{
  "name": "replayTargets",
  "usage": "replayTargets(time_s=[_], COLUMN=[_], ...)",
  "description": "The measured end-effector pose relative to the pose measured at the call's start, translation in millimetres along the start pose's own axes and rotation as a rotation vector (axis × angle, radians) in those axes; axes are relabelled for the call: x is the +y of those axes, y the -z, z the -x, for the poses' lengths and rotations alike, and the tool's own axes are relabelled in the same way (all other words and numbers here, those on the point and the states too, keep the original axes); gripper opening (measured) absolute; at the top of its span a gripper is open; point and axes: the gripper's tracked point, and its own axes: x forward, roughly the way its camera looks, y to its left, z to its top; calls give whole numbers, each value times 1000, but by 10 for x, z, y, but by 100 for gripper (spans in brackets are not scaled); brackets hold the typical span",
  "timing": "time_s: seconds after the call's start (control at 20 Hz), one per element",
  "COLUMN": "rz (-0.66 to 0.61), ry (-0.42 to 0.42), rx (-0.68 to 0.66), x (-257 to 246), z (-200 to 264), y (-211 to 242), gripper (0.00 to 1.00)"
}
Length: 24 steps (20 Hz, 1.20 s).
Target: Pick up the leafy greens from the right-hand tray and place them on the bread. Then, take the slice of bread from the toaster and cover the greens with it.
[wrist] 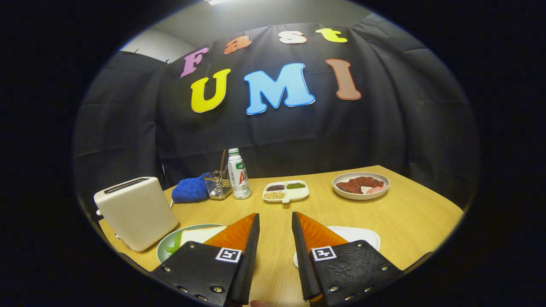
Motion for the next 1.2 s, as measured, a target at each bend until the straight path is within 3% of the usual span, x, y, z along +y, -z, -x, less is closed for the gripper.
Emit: replayTargets(time_s=[0.1, 0.2, 0.35, 0.65, 0.85, 1.1, 1.2], rz=[67, 121, 161, 108, 131, 306, 303], ry=[26, 21, 68, 41, 88, 200, 208], rx=[-19, -41, -69, -86, -99, -188, -196], x=[-210, -369, -695, -1318, -1813, -2481, -2722], z=[5, 53, 103, 158, 208, 346, 401], y=[-90, -185, -263, -356, -317, -558, -616], gripper=[47, 55, 55, 54, 55, 54, 54])
